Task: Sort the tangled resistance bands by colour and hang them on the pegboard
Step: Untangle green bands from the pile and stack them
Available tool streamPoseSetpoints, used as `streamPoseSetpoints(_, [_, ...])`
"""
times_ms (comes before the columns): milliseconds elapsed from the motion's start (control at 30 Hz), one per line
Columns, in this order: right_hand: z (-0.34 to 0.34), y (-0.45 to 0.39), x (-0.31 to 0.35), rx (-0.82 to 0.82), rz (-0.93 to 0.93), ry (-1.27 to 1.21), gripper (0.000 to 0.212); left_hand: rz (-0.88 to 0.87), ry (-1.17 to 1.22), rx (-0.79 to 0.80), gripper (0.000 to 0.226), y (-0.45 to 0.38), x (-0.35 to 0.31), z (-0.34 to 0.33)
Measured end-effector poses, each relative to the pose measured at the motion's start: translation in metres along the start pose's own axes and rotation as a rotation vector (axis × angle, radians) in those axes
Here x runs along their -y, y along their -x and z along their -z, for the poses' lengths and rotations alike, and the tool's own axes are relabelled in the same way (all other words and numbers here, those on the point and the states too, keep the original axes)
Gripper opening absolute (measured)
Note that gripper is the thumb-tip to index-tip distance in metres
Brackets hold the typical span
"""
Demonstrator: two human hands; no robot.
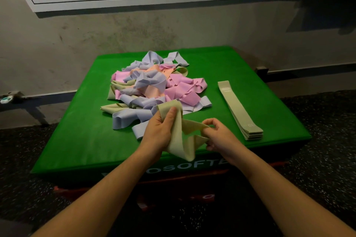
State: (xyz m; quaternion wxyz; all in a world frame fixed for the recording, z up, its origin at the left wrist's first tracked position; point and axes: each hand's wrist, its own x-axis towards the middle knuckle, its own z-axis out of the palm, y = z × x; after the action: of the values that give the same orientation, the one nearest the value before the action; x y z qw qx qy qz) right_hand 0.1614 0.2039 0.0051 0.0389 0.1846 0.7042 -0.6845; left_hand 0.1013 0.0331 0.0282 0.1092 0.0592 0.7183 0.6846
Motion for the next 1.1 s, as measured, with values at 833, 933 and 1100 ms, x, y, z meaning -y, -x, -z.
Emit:
streamPoseSetpoints(833, [0.012, 0.009, 0.01, 0.358, -0.104, -0.628, 0.036, 0.066, 0.346, -0.112, 0.033, -0.02, 0.006, 0.018])
streamPoseSetpoints(933, [0.003, 0.003, 0.01, 0.209, -0.106, -0.385, 0.034, 0.05, 0.342, -0.105, 0.023, -0.02, 0.007, 0.018])
streamPoseSetpoints(1100, [-0.003, -0.002, 0.005, -0.026, -0.004, 0.178, 0.035, -0.024, 0.287, -0.093, 0.02, -0.018, 0.006, 0.011])
